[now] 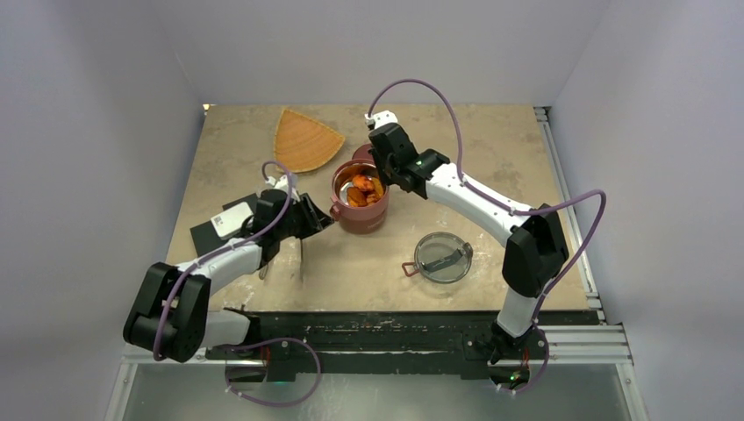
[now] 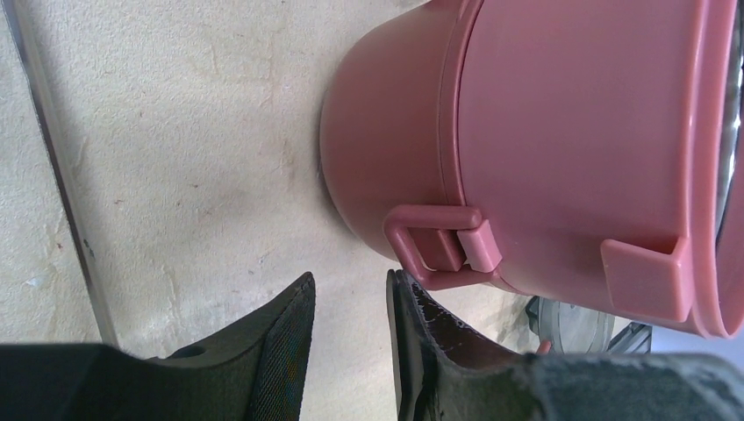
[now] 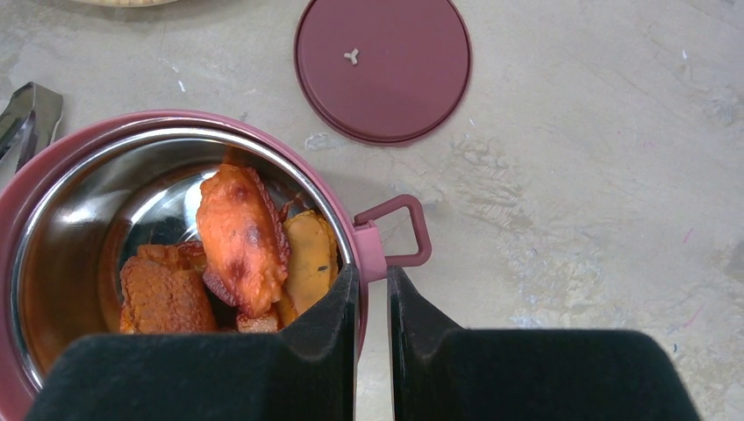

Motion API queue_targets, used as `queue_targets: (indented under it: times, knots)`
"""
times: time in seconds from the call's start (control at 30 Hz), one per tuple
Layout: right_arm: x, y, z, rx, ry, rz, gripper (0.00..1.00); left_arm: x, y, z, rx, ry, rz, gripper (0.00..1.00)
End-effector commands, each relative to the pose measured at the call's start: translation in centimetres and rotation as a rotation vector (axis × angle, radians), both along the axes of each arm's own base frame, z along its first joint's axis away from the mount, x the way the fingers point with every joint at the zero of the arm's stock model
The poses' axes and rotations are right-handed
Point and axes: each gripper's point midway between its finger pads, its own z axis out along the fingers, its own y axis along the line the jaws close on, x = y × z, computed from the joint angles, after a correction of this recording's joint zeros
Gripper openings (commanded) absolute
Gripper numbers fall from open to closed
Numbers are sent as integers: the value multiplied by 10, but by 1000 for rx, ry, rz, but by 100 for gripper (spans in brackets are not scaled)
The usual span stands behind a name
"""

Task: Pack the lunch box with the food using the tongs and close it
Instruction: Close the fastener on the packing box.

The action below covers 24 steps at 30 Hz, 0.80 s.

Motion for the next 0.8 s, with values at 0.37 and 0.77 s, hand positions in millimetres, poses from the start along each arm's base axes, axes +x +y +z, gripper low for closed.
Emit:
queue_targets:
  times: [0.37, 0.77]
  knots:
    - [10, -2, 57, 32, -152, -41, 0, 26, -17, 16, -46, -71, -31, 34]
    - [8, 1, 55, 29, -156, -37, 0, 38, -34, 28, -85, -90, -61, 32]
